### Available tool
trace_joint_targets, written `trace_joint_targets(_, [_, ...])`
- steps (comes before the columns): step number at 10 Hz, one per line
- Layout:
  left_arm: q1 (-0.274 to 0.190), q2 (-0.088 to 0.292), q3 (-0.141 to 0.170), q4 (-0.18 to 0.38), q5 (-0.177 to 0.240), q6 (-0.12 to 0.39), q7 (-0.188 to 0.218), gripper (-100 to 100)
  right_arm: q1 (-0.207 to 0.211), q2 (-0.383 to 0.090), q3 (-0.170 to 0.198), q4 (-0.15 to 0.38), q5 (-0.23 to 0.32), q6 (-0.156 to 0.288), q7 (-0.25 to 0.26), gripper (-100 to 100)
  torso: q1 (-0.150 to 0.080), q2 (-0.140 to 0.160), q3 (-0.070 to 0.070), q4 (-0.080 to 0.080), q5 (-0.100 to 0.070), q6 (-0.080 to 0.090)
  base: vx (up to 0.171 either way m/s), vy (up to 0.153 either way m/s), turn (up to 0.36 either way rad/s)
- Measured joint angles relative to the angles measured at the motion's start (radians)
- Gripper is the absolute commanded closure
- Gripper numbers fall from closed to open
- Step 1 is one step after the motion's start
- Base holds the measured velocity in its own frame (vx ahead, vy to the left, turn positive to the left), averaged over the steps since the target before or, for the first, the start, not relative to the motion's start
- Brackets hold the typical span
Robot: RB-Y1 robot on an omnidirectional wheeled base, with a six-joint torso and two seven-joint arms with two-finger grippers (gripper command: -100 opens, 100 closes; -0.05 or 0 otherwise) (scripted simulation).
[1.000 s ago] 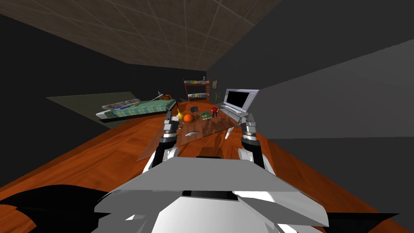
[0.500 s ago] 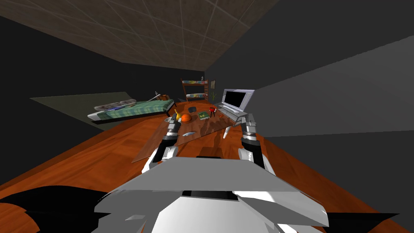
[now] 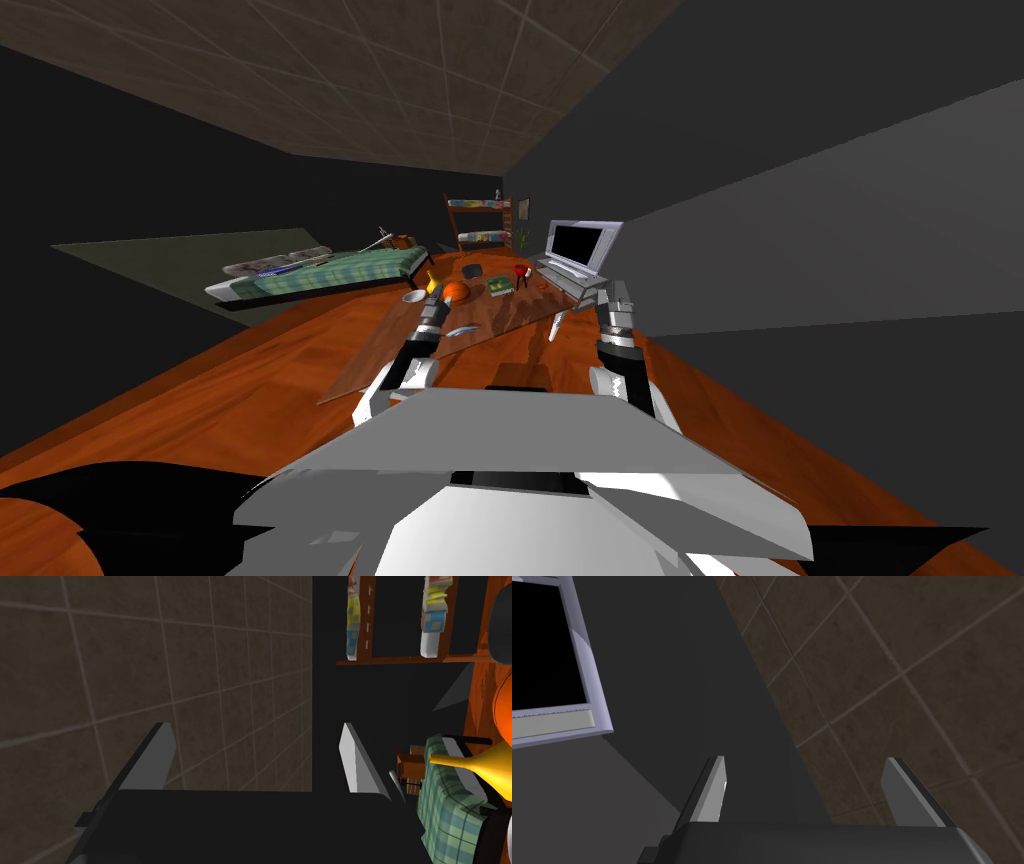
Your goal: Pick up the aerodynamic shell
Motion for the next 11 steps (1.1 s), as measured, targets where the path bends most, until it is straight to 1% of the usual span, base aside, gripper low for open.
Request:
trace_joint_targets(1, [-0.014,0.017,0.007,0.02,0.012,0.032,0.004,-100,0.0,0.0,0.0,0.0,0.0,0.0,0.0,0,-0.001,0.0,0.0,0.0,0.0,0.0,-0.004,-0.054,-0.019])
trace_joint_targets(2, [-0.011,0.022,0.005,0.035,0.016,0.045,0.005,-100,0.0,0.0,0.0,0.0,0.0,0.0,0.0,0,0.0,0.0,0.0,0.0,0.0,0.0,-0.002,-0.059,-0.038])
trace_joint_targets(3, [-0.025,0.033,0.006,0.062,0.025,0.065,0.006,-100,0.0,0.0,0.0,0.0,0.0,0.0,0.0,0,0.0,0.0,0.0,0.0,0.0,0.0,0.004,-0.055,-0.021])
trace_joint_targets(4, [-0.031,0.041,0.01,0.07,0.031,0.089,0.008,-100,0.0,0.0,0.0,0.0,0.0,0.0,0.0,0,0.0,-0.001,0.0,0.0,0.0,0.0,0.006,-0.072,-0.036])
trace_joint_targets(5, [-0.034,0.06,0.016,0.095,0.045,0.106,0.014,-100,0.0,0.0,0.0,0.0,0.0,0.0,0.0,0,-0.001,-0.001,-0.001,0.0,0.0,0.0,-0.003,-0.064,-0.009])
trace_joint_targets(7, [-0.068,0.078,0.023,0.131,0.061,0.162,0.019,-100,0.0,0.0,0.0,0.0,0.0,0.0,0.0,0,-0.001,-0.001,-0.001,0.0,0.0,0.0,0.007,-0.067,-0.021])
trace_joint_targets(8, [-0.074,0.075,0.02,0.143,0.062,0.189,0.017,-100,0.0,0.0,0.0,0.0,0.0,0.0,0.0,0,-0.001,-0.001,-0.001,0.0,0.0,0.0,-0.002,-0.072,-0.024])
trace_joint_targets(9, [-0.087,0.089,0.024,0.173,0.073,0.215,0.019,-100,0.0,0.0,0.0,0.0,0.0,0.0,0.0,0,-0.001,-0.001,0.0,0.0,0.0,0.0,0.002,-0.057,-0.006])
trace_joint_targets(10, [-0.092,0.099,0.027,0.188,0.081,0.237,0.024,-100,0.0,0.0,0.0,0.0,0.0,0.0,0.0,0,0.0,-0.001,0.0,0.0,0.0,0.0,0.02,-0.068,-0.013])
trace_joint_targets(11, [-0.1,0.117,0.032,0.214,0.095,0.259,0.031,-100,0.0,0.0,0.0,0.0,0.0,0.0,0.0,0,0.0,-0.002,-0.001,0.0,0.0,0.0,0.015,-0.056,-0.002])
